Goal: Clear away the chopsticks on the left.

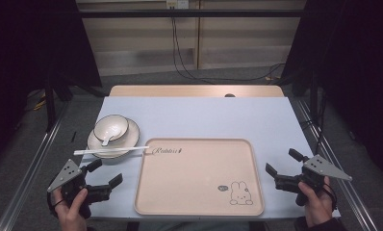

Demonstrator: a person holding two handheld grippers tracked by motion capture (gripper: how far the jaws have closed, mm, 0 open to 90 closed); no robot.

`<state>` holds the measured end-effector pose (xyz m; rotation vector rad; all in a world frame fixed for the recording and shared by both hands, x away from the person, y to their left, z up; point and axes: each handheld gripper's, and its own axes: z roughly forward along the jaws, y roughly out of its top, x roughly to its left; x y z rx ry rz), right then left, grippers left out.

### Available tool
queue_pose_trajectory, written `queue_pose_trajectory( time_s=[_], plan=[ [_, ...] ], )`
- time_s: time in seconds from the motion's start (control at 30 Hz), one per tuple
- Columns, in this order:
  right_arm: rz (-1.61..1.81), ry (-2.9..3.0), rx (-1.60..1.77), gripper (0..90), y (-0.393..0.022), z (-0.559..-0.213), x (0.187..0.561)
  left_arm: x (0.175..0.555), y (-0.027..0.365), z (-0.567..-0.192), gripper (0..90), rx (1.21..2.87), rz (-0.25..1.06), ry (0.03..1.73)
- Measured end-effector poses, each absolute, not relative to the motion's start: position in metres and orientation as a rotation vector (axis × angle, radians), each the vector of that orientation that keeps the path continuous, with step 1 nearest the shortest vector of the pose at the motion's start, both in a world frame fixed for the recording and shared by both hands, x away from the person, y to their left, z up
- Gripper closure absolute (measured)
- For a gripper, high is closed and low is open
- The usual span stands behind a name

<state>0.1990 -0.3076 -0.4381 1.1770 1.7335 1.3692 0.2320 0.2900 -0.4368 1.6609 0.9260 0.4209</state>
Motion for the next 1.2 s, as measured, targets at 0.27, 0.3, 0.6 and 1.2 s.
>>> queue_pose_trajectory(
  time_s=[0.27, 0.3, 0.6, 1.2],
  plan=[
    [1.383, 1.757, 1.16, 0.4, -0.308, -0.439, 0.199, 0.233, 0.289, -0.437, 1.8, 1.679, 0.421, 0.914],
    [1.387, 1.757, 1.162, 0.4, -0.308, -0.439, 0.199, 0.232, 0.288, -0.437, 1.8, 1.675, 0.417, 0.916],
    [1.386, 1.758, 1.155, 0.5, -0.308, -0.439, 0.198, 0.232, 0.287, -0.433, 1.8, 1.701, 0.422, 0.899],
    [1.401, 1.779, 1.139, 0.7, -0.306, -0.439, 0.199, 0.226, 0.318, -0.419, 2.5, 1.761, 0.416, 0.869]
  ],
)
